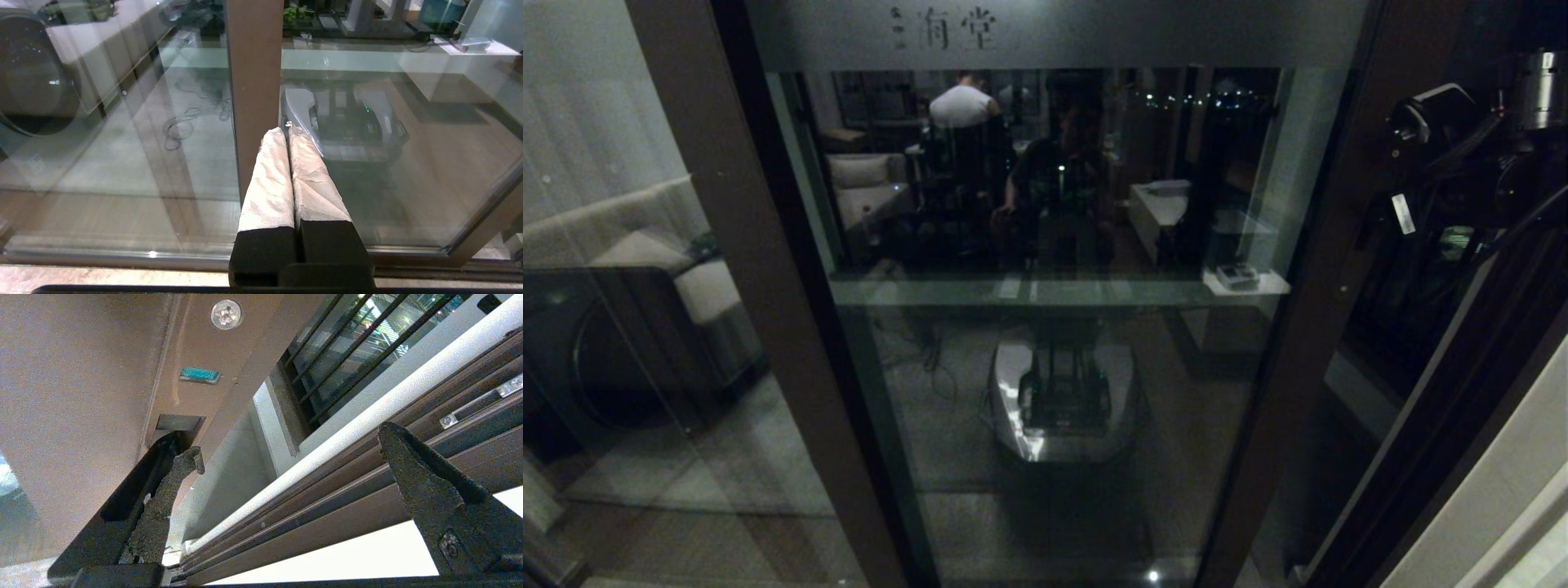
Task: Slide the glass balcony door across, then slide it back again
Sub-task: Close the slid door
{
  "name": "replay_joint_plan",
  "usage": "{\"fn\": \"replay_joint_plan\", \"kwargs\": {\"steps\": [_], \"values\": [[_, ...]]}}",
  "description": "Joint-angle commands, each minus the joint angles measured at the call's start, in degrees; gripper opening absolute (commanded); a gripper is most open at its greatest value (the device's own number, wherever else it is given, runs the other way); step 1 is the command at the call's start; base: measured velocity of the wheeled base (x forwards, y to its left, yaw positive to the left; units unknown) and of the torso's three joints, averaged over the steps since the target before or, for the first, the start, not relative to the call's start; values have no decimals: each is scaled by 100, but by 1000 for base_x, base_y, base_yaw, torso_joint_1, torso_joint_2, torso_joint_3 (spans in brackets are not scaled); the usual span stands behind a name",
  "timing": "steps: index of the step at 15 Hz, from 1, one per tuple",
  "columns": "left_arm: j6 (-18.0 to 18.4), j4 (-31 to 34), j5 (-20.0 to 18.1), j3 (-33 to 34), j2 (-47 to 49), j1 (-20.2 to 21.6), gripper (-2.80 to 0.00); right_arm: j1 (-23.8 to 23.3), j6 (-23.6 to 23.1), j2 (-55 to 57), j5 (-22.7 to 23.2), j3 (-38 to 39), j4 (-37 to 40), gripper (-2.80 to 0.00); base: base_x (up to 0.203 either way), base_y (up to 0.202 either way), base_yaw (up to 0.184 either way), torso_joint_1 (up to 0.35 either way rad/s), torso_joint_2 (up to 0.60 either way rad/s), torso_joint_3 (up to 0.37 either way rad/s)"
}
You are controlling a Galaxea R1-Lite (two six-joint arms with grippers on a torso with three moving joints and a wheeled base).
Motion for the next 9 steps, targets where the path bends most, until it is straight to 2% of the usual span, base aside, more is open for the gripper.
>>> {"fn": "replay_joint_plan", "kwargs": {"steps": [1, 9], "values": [[0, 0, 1, 3, -1, 0, -280, 0, -23, -102, -13, 16, 62, 0, 0, 0, 0, 0, 0, 0], [0, 0, 1, 8, -1, 0, -280, -102, -75, -48, -26, 34, 62, 0, 0, 0, 0, 0, 0, 0]]}}
